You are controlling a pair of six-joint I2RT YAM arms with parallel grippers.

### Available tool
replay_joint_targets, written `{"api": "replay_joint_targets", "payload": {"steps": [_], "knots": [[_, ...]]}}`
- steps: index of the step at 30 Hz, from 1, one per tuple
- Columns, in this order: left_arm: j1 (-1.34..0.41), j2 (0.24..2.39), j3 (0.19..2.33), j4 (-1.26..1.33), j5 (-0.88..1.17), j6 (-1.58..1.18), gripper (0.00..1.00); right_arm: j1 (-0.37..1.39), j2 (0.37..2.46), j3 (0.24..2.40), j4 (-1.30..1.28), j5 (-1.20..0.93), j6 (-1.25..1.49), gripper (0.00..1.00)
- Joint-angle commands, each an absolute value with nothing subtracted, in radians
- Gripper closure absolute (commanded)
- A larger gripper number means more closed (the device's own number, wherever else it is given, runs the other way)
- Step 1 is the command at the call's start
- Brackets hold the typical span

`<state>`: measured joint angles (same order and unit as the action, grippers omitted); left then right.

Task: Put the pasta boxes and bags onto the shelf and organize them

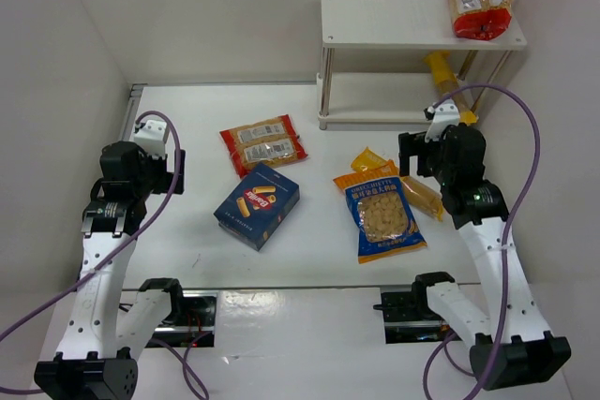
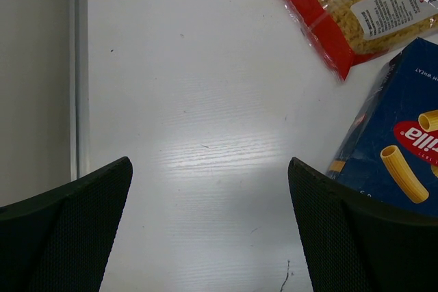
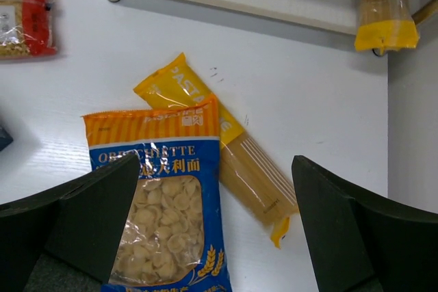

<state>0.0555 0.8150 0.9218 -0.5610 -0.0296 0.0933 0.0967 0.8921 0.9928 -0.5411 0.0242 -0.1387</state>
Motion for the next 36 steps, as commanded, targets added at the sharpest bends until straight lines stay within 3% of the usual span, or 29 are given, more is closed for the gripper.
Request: {"api": "replay_joint_targets", "payload": {"steps": [1, 10, 36], "knots": [[0.051, 0.802, 0.936, -0.549, -0.041, 0.066, 0.0, 0.075, 0.881, 0.936, -0.532, 0.056, -0.097, 0.0], [0.051, 0.802, 0.936, -0.558, -0.031, 0.066, 0.0, 0.055, 0.88, 0.885, -0.488, 0.138, -0.097, 0.0], [0.051, 0.841, 0.945, -0.568, -0.003, 0.075, 0.0, 0.055, 0.91, 0.885, -0.479, 0.123, -0.097, 0.0]]}}
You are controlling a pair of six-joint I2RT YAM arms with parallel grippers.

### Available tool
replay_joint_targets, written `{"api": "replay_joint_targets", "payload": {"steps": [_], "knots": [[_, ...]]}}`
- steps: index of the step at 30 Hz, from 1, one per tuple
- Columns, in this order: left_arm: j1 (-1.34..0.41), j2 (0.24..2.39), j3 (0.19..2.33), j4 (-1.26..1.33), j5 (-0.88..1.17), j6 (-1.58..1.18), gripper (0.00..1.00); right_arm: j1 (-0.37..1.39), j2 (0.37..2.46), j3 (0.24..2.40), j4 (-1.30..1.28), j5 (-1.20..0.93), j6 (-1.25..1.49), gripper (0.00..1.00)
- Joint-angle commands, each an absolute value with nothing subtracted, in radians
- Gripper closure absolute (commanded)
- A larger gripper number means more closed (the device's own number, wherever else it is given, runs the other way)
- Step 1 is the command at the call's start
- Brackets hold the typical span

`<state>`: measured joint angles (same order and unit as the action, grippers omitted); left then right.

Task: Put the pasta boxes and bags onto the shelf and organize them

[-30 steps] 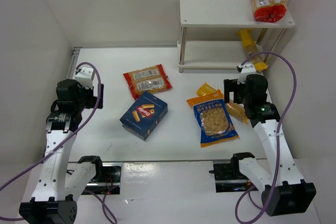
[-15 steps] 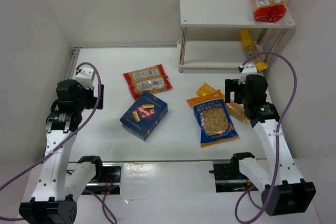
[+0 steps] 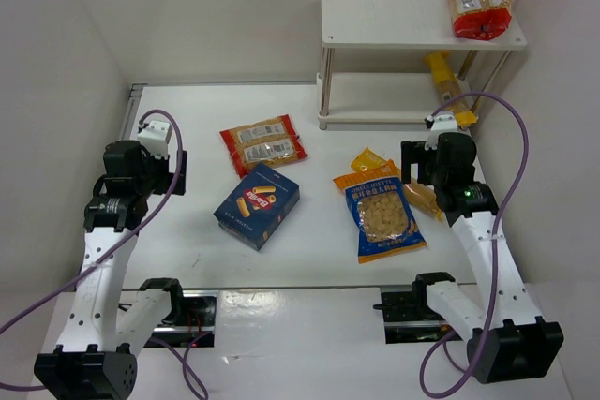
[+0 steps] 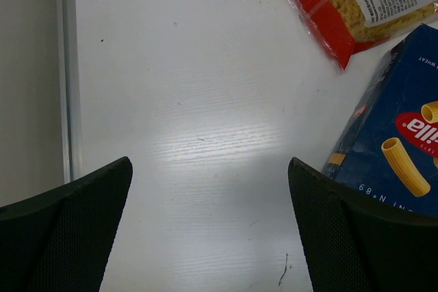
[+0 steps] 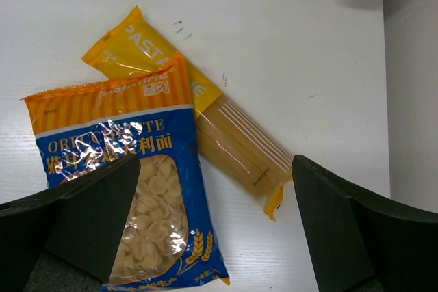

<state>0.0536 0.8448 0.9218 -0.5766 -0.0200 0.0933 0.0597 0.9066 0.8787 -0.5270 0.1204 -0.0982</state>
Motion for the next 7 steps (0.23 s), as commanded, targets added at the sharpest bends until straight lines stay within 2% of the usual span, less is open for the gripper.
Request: {"api": "replay_joint_targets", "payload": {"steps": [1, 7], "knots": [[0.051, 0.841, 0.945, -0.577, -0.003, 0.075, 0.0, 0.055, 0.91, 0.885, -0.479, 0.123, -0.097, 0.0], [0.051, 0.85, 0.945, -0.577, -0.003, 0.075, 0.0, 0.055, 0.91, 0.885, -0.479, 0.123, -0.097, 0.0]]}}
